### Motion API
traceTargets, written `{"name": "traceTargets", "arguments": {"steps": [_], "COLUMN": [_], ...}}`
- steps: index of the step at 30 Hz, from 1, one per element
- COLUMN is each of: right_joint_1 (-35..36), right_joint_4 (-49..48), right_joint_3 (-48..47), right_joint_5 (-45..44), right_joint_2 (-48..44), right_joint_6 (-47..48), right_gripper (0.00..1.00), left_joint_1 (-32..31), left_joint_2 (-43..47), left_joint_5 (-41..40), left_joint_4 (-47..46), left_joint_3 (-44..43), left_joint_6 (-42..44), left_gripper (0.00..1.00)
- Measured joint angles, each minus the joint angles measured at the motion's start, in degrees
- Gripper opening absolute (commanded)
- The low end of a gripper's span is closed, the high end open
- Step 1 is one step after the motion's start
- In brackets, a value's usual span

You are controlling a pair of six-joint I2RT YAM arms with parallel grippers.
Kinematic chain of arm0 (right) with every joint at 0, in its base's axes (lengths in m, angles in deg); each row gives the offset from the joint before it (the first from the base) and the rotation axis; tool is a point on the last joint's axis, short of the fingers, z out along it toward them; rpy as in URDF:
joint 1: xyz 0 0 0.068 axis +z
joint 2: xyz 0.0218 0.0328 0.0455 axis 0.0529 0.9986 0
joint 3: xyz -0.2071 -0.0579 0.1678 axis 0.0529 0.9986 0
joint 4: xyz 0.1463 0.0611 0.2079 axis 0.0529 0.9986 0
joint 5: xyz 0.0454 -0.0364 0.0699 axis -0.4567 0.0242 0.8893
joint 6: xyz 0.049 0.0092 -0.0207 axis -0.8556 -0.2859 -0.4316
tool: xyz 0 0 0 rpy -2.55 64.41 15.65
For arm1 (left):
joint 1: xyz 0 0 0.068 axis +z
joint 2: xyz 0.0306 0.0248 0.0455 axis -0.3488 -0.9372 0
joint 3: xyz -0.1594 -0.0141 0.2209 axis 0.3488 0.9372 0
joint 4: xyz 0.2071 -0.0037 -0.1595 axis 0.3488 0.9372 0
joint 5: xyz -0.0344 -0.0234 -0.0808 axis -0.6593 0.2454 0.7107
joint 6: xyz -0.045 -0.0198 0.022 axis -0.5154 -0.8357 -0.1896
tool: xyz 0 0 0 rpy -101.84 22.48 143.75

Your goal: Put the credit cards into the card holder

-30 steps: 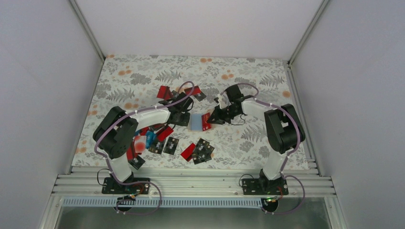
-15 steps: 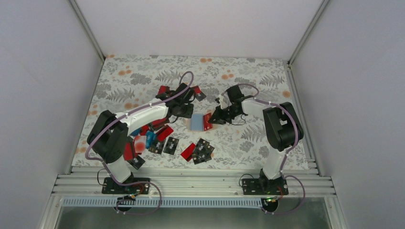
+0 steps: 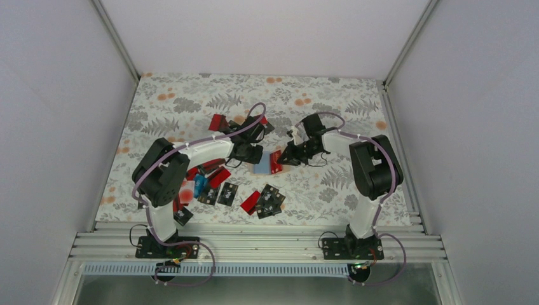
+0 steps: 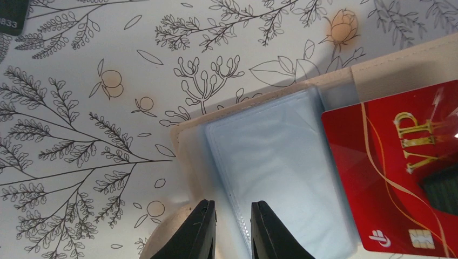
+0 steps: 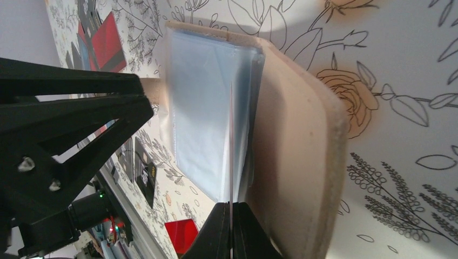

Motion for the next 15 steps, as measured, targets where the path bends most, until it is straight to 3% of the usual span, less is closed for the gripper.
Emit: {"name": "traceTargets", "arguments": {"steps": [15], "right_joint_1": [-0.11], "right_joint_4": [-0.63], "right_joint_3": [0.00], "right_joint_5": [4.15], "right_joint_2": [3.08], "right_joint_6": [0.17], "right_gripper": [0.04], "left_joint_1": [0.00], "left_joint_2": [-2.89], "left_joint_5": [-0.90], "left_joint_4": [-1.14], "left_joint_3": [0.70], "left_joint_6": [0.44], "left_gripper": [0.05]}}
